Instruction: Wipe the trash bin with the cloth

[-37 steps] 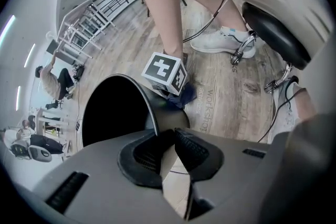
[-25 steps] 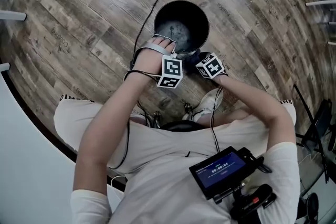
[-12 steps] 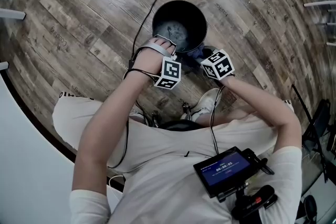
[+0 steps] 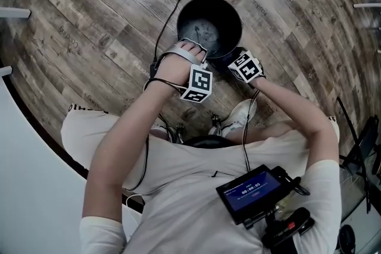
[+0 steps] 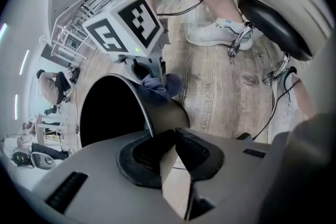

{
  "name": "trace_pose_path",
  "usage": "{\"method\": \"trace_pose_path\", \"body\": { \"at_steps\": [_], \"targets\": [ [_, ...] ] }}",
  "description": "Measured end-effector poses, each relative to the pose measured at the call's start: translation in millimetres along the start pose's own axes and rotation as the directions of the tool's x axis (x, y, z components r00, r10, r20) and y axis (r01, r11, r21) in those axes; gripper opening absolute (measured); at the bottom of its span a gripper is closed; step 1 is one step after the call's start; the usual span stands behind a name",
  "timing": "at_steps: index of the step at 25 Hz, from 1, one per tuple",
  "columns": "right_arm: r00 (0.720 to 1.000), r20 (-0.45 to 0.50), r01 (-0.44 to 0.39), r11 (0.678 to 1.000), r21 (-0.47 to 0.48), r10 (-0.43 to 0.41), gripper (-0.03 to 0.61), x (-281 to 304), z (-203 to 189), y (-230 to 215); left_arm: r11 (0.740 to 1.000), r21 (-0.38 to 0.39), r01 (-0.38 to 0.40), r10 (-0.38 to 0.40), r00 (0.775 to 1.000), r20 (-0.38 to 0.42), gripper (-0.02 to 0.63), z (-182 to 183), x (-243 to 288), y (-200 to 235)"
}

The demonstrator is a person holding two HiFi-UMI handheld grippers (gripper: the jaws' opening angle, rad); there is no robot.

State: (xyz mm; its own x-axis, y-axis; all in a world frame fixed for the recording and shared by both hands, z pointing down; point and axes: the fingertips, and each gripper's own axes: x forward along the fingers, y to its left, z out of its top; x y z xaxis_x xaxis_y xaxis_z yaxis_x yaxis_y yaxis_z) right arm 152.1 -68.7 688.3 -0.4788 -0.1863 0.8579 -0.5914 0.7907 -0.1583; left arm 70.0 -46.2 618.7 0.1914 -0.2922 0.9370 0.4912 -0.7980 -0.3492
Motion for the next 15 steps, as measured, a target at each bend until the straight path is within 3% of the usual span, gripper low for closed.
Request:
{"method": "trace_pose_path", "body": {
  "at_steps": [10, 15],
  "targets": [
    [0.988, -0.147, 0.045, 0.998, -0.040, -0.051, 0.094, 80, -53, -26, 1.000, 0.000, 0.005, -0.005, 1.000, 0.010, 0.087, 3, 1, 3],
    [0.992, -0.119, 0.047, 0.998, 0.035, -0.042, 0.094, 95, -56, -30, 1.000, -0.020, 0.004, -0.003, 1.000, 0.010, 0.087, 3, 2, 7]
  ]
}}
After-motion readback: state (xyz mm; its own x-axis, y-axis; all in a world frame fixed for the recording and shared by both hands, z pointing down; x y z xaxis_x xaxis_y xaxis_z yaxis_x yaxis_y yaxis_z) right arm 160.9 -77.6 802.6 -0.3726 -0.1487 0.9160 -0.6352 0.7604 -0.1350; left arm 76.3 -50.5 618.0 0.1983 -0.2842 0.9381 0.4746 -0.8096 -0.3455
